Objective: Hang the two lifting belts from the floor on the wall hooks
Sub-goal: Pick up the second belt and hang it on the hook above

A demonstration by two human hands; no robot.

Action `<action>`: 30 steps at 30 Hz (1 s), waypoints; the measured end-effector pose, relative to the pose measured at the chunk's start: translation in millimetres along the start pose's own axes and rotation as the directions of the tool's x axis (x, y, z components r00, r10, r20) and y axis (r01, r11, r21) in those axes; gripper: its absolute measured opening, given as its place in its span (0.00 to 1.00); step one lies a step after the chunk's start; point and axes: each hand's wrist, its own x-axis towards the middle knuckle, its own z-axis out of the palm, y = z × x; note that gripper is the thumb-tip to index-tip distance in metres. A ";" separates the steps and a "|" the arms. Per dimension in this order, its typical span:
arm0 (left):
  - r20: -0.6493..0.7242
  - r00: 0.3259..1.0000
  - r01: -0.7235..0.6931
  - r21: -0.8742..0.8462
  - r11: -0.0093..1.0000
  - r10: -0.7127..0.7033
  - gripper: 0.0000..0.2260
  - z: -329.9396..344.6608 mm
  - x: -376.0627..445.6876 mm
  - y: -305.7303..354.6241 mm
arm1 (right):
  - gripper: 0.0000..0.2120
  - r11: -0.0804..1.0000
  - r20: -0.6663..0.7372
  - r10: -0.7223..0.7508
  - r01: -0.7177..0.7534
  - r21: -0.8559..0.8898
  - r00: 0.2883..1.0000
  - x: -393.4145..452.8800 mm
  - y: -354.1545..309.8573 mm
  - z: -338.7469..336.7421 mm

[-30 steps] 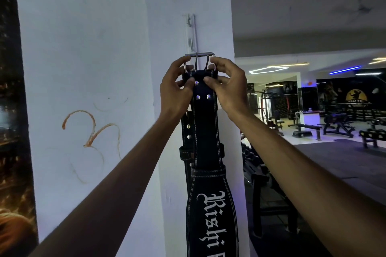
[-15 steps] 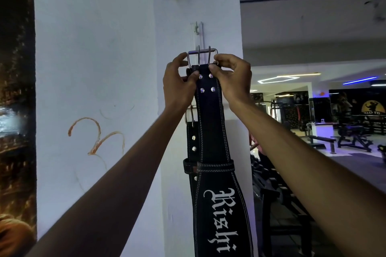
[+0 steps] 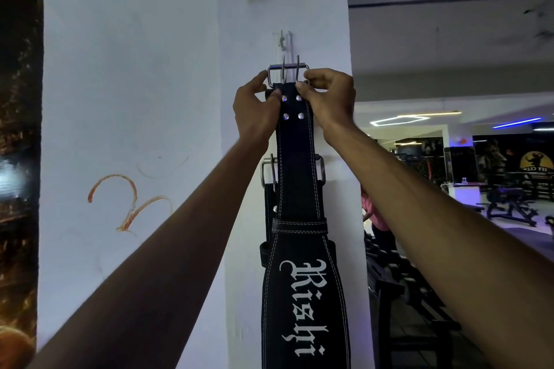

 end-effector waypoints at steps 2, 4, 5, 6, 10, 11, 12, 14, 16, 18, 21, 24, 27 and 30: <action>0.001 1.000 0.001 -0.007 1.000 -0.001 0.22 -0.7 1.3 -4.3 | 0.10 1.000 -0.001 0.001 -0.001 0.004 1.000 -0.4 2.2 1.3; 0.010 1.000 0.010 -0.010 1.000 -0.010 0.22 -2.4 1.3 -7.3 | 0.10 1.000 0.004 0.005 -0.005 -0.002 1.000 -2.0 3.7 3.2; 0.016 1.000 0.018 -0.009 1.000 -0.017 0.23 -3.0 1.5 -8.6 | 0.10 1.000 0.004 0.006 -0.006 -0.006 1.000 -2.9 4.3 4.3; 0.022 0.999 0.025 -0.012 1.000 -0.025 0.23 -3.4 2.3 -9.4 | 0.10 1.000 0.001 0.005 -0.005 -0.008 1.000 -3.5 4.7 5.3; 0.052 0.998 0.034 0.018 0.999 -0.034 0.23 -2.9 9.9 -7.5 | 0.11 1.000 -0.003 -0.003 0.002 -0.010 1.000 1.5 2.7 8.2; 0.058 0.998 0.030 0.027 0.999 -0.031 0.23 -2.8 12.1 -6.6 | 0.11 1.000 0.001 0.003 -0.003 -0.008 1.000 4.2 2.0 8.6; 0.064 0.997 0.030 0.032 0.999 -0.032 0.23 -2.4 14.3 -6.8 | 0.11 1.000 0.005 0.011 -0.011 -0.005 1.000 6.7 1.5 8.9; 0.074 0.997 0.035 0.039 0.999 -0.038 0.22 -1.8 16.5 -7.7 | 0.12 1.000 0.014 0.028 -0.028 0.000 1.000 10.2 1.4 8.7; 0.097 0.995 0.033 0.050 0.998 -0.038 0.21 -1.8 17.8 -10.1 | 0.12 0.999 0.023 0.039 -0.039 0.006 0.999 10.8 2.4 8.3; 0.127 0.991 0.029 0.035 0.999 -0.033 0.18 -2.5 19.6 -13.6 | 0.12 0.998 0.035 0.055 -0.055 0.015 0.998 11.1 3.4 7.9; 0.141 0.988 0.058 0.031 0.998 -0.062 0.20 -4.5 19.1 -16.4 | 0.10 0.993 0.060 0.108 -0.110 0.043 0.992 10.4 6.0 6.3; 0.150 0.986 0.075 0.014 0.997 -0.076 0.25 -7.3 15.2 -20.5 | 0.10 0.989 0.095 0.138 -0.143 0.046 0.986 5.7 10.5 1.6; 0.153 0.985 0.079 0.002 0.997 -0.078 0.27 -10.3 10.8 -23.1 | 0.08 0.989 0.116 0.133 -0.140 0.056 0.984 1.9 10.9 0.5; 0.116 0.989 0.092 0.018 0.996 -0.093 0.23 -10.9 11.7 -21.0 | 0.09 0.988 0.080 0.144 -0.148 0.042 0.986 2.2 3.9 3.0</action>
